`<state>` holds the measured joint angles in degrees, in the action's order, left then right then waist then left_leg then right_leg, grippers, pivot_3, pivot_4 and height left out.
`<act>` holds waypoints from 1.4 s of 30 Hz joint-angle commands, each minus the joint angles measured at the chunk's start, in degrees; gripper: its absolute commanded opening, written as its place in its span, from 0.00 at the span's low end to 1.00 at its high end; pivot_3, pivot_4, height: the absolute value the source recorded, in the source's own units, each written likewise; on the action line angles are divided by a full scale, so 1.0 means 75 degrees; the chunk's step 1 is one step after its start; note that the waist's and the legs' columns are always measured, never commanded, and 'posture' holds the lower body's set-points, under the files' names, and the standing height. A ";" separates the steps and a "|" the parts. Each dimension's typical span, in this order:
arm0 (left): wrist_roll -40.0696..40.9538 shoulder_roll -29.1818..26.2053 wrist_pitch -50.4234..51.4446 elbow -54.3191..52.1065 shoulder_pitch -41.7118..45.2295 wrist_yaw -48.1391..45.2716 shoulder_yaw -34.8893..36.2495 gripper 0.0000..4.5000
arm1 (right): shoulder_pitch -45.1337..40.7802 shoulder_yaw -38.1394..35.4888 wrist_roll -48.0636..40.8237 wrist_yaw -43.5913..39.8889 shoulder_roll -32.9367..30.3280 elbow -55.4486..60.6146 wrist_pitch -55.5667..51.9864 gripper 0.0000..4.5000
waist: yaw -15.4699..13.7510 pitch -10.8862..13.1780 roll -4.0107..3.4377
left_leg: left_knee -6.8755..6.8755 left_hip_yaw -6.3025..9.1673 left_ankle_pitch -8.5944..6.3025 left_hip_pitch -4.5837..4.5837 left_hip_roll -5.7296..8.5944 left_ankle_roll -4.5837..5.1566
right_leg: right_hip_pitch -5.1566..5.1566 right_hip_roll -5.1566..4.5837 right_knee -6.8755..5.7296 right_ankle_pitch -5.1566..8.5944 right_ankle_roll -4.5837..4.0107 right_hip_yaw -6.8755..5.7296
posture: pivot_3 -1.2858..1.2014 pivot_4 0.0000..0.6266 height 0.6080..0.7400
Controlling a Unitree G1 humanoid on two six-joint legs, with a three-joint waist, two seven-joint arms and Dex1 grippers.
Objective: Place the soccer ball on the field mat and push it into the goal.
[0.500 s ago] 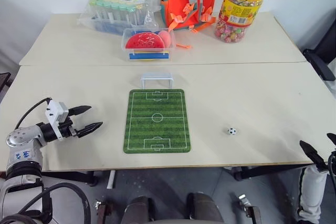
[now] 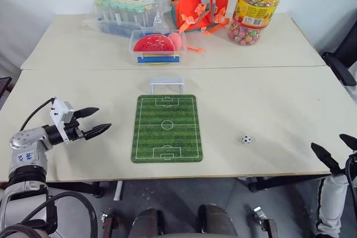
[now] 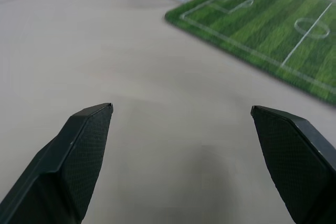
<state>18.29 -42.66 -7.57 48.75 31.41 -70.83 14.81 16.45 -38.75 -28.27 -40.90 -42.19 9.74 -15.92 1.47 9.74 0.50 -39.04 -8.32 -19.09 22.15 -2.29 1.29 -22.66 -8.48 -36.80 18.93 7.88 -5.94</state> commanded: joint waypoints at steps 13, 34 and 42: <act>0.0731 0.0597 -0.0036 -0.1936 -0.0340 -0.1628 -0.0267 1.00 | -0.2391 0.3535 0.0388 -0.1479 -0.1196 0.0283 -0.1076 0.99 | -0.0021 -0.0004 0.0014 | -0.0017 0.0001 -0.0009 0.0012 0.0018 0.0009 | 0.0003 -0.0010 0.0001 -0.0002 0.0004 -0.0012 | 0.52 0.24 1.00; 0.0980 0.0514 0.0076 -0.2700 -0.1135 -0.1264 -0.0020 1.00 | -0.3125 0.4586 0.1227 -0.1958 -0.0574 -0.0833 -0.0176 0.35 | 0.0003 -0.0004 0.0016 | -0.0020 0.0010 -0.0009 0.0008 0.0008 0.0009 | 0.0009 -0.0009 0.0001 -0.0002 0.0004 -0.0022 | 0.52 0.24 1.00; 0.1234 0.0662 -0.0333 -0.2371 -0.1348 -0.1852 0.0080 1.00 | -0.4266 0.5043 0.0716 -0.1711 -0.0464 0.1235 -0.1507 0.19 | 0.0045 -0.0002 0.0013 | -0.0020 0.0007 -0.0009 0.0008 0.0002 0.0009 | 0.0003 -0.0010 0.0001 -0.0002 0.0004 -0.0020 | 0.52 0.24 1.00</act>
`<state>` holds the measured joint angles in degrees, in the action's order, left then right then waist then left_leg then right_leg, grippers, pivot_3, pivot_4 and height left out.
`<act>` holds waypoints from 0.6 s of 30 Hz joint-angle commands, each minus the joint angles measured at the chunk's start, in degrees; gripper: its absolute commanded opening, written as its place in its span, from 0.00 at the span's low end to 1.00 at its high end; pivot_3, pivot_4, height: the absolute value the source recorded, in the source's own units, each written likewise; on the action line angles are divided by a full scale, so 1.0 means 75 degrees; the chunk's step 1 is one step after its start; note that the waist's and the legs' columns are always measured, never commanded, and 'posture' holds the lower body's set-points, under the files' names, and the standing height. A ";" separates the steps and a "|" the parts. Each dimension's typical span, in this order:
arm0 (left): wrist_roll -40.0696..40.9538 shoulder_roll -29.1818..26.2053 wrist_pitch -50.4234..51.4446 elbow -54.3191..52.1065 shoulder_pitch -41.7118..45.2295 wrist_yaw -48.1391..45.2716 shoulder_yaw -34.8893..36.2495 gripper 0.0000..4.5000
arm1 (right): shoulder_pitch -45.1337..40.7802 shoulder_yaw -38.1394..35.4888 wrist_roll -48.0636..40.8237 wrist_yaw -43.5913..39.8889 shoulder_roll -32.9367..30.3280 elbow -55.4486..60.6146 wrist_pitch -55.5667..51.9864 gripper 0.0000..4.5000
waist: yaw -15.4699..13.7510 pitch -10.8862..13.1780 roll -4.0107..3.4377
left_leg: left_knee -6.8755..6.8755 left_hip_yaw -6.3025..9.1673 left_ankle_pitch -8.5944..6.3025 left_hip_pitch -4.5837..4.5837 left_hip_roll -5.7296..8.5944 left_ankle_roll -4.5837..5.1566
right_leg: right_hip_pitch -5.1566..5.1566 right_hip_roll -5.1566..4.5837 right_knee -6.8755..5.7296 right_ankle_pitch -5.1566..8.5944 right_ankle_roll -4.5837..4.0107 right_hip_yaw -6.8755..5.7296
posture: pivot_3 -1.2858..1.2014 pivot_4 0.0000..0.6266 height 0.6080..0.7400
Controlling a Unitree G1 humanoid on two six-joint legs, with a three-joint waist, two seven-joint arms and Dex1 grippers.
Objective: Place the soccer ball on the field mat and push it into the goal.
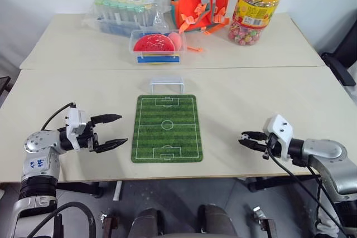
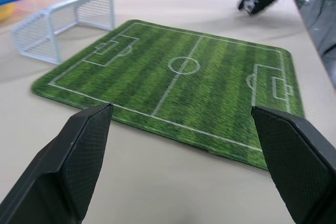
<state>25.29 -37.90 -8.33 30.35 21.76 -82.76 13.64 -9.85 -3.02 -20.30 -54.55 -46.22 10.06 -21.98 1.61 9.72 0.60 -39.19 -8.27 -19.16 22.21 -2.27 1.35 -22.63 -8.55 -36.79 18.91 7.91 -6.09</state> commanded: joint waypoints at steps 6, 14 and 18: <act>0.0350 0.0012 -0.0792 0.0418 -0.0306 -0.0933 0.0188 1.00 | -0.2481 0.2503 0.0336 0.0332 0.1352 0.1257 -0.1565 0.19 | 0.0028 -0.0007 0.0011 | 0.0000 -0.0002 -0.0009 -0.0003 -0.0028 -0.0019 | -0.0006 0.0015 -0.0006 0.0001 -0.0004 -0.0026 | 0.52 0.24 1.00; 0.0748 0.0105 -0.1592 0.0423 -0.0616 -0.1025 0.0442 1.00 | -0.3229 0.4304 0.1299 0.0431 0.2840 0.0164 -0.1378 0.19 | -0.0004 -0.0010 0.0017 | -0.0019 0.0001 -0.0016 0.0023 -0.0017 -0.0004 | -0.0004 -0.0010 -0.0015 -0.0001 -0.0006 -0.0063 | 0.52 0.24 1.00; 0.0879 0.0021 -0.1542 0.0120 -0.0951 -0.0935 0.0492 1.00 | -0.3267 0.4489 0.1440 0.0212 0.2977 0.0016 -0.1279 0.19 | 0.0039 -0.0012 0.0020 | -0.0019 0.0009 -0.0021 0.0019 -0.0005 0.0002 | -0.0006 -0.0009 -0.0013 -0.0001 -0.0006 -0.0072 | 0.52 0.24 1.00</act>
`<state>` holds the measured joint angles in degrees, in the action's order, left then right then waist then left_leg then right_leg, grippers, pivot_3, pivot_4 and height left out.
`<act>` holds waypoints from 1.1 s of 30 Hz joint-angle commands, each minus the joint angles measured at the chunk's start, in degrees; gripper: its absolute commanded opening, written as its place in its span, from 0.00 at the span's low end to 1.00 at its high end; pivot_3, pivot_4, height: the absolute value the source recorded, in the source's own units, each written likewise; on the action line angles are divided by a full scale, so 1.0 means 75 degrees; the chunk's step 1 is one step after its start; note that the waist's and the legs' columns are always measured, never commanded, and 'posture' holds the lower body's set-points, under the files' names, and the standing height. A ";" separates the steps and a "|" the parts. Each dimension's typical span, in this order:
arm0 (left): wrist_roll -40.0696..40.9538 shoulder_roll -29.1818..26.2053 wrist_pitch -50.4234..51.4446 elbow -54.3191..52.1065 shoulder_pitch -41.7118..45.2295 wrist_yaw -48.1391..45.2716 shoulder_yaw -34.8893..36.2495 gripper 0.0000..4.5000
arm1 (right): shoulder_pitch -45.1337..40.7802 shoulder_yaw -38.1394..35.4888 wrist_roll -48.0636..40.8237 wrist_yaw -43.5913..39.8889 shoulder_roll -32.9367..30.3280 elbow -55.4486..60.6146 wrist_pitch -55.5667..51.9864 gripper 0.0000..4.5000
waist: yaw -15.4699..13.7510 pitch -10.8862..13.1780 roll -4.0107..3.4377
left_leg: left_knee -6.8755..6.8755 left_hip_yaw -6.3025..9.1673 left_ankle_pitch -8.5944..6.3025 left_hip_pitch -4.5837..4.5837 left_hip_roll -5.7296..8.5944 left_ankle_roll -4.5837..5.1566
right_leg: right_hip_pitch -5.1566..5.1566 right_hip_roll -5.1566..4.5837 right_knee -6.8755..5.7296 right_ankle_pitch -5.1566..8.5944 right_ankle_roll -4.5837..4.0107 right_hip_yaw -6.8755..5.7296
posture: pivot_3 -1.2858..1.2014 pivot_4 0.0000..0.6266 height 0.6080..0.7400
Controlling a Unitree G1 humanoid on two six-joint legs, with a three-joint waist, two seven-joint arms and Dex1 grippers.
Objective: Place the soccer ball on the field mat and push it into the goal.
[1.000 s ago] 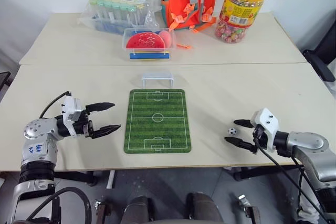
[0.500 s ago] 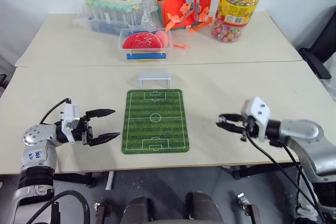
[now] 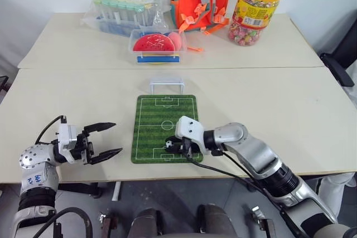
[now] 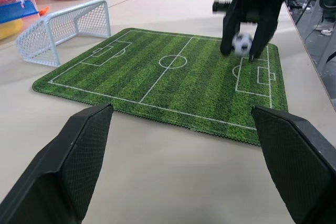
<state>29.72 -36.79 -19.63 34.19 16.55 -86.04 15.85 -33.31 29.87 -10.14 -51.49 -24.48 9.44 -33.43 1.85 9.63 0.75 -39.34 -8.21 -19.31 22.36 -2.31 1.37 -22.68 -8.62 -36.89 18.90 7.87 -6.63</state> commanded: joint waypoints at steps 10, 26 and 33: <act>0.0411 -0.0138 0.0075 -0.0807 -0.0671 -0.0243 0.0201 1.00 | -0.0231 0.0220 0.0283 -0.0519 0.0310 -0.0072 0.0351 0.19 | 0.0031 0.0000 0.0000 | 0.0001 -0.0001 -0.0002 -0.0003 -0.0010 -0.0005 | -0.0001 0.0002 0.0001 0.0000 0.0000 -0.0007 | 0.52 0.24 1.00; 0.0254 0.0015 0.0096 -0.0677 -0.0419 -0.0042 0.0113 1.00 | -0.0094 0.0242 0.0580 -0.0780 0.0307 -0.0471 0.0710 0.19 | 0.0035 0.0000 0.0000 | 0.0001 -0.0002 -0.0003 -0.0004 -0.0010 -0.0005 | -0.0001 0.0002 0.0001 0.0000 0.0000 -0.0007 | 0.52 0.24 1.00; 0.0190 0.0075 0.0104 -0.0588 -0.0296 0.0012 0.0087 1.00 | -0.0099 0.0196 0.0593 -0.0795 0.0405 -0.0412 0.0701 0.47 | 0.0035 0.0000 0.0000 | 0.0001 -0.0001 -0.0003 -0.0004 -0.0010 -0.0005 | -0.0001 0.0003 0.0001 0.0000 0.0000 -0.0008 | 0.52 0.24 1.00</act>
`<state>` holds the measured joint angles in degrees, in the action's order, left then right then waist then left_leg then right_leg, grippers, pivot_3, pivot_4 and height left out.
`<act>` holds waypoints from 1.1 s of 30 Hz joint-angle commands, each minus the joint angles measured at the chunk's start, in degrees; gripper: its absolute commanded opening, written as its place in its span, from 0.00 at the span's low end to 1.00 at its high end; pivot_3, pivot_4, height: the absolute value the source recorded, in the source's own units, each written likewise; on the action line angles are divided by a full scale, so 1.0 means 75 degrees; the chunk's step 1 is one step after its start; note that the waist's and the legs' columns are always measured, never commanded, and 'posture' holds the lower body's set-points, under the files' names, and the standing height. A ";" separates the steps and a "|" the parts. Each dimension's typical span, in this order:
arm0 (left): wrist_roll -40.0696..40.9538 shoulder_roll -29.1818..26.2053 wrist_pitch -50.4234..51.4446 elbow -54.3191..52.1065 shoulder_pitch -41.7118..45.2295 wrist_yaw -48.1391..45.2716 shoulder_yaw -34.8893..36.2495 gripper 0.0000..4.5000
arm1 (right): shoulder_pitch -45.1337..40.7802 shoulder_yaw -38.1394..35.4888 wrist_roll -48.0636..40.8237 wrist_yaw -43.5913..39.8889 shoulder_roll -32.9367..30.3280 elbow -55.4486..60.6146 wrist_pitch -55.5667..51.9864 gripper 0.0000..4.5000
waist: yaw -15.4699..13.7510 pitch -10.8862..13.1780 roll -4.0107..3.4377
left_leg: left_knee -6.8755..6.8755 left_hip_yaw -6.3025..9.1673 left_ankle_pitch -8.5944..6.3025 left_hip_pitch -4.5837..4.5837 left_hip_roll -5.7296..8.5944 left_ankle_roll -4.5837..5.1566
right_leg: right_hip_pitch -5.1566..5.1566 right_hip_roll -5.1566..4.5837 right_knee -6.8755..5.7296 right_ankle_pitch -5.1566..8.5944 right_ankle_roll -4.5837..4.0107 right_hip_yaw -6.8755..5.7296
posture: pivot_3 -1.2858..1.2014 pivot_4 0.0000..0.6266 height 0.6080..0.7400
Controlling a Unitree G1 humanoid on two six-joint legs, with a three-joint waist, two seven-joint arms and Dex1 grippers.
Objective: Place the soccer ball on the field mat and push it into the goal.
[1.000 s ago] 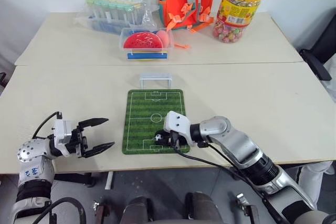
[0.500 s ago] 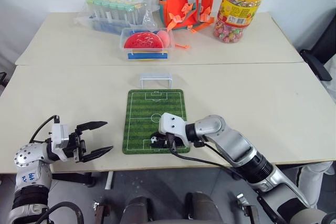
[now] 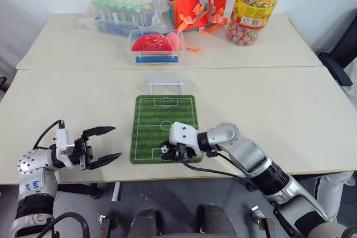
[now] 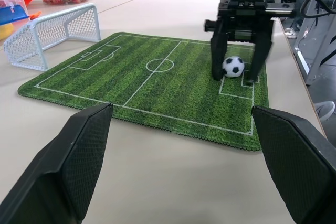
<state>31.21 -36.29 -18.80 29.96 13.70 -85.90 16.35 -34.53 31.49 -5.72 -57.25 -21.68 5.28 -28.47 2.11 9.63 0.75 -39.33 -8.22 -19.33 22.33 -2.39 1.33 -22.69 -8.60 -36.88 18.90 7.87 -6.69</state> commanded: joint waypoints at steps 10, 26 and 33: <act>-0.0029 0.0029 -0.0011 0.0053 0.0155 -0.0021 0.0030 1.00 | -0.0060 -0.0080 -0.0094 -0.0145 0.0047 0.0568 -0.0118 0.47 | -0.0001 0.0000 0.0000 | 0.0000 0.0001 0.0000 0.0000 -0.0001 0.0000 | 0.0000 0.0000 0.0000 0.0000 0.0000 0.0000 | 0.52 0.24 1.00; 0.0080 -0.0223 0.0179 0.0350 0.0346 -0.0568 -0.0004 1.00 | 0.0141 -0.0170 -0.0331 0.0697 -0.0022 0.2693 -0.1922 0.01 | -0.0022 0.0000 0.0001 | 0.0001 0.0000 -0.0006 0.0002 -0.0006 -0.0007 | -0.0001 0.0001 0.0005 0.0000 -0.0001 -0.0016 | 0.52 0.24 1.00; 0.0174 -0.0247 0.0418 0.0139 0.0209 -0.0701 -0.0095 1.00 | 0.0521 -0.0180 -0.0861 0.0746 0.0230 0.2612 -0.2256 0.01 | -0.0021 0.0000 0.0001 | 0.0003 0.0000 -0.0006 0.0001 -0.0008 -0.0007 | -0.0002 0.0002 0.0005 0.0000 -0.0001 -0.0022 | 0.52 0.24 1.00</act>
<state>31.30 -37.01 -15.95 32.35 15.65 -86.04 15.30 -30.82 30.86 -10.47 -51.73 -20.60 22.58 -44.93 1.96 9.63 0.76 -39.30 -8.22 -19.38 22.34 -2.45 1.28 -22.70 -8.58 -36.84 18.90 7.86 -6.85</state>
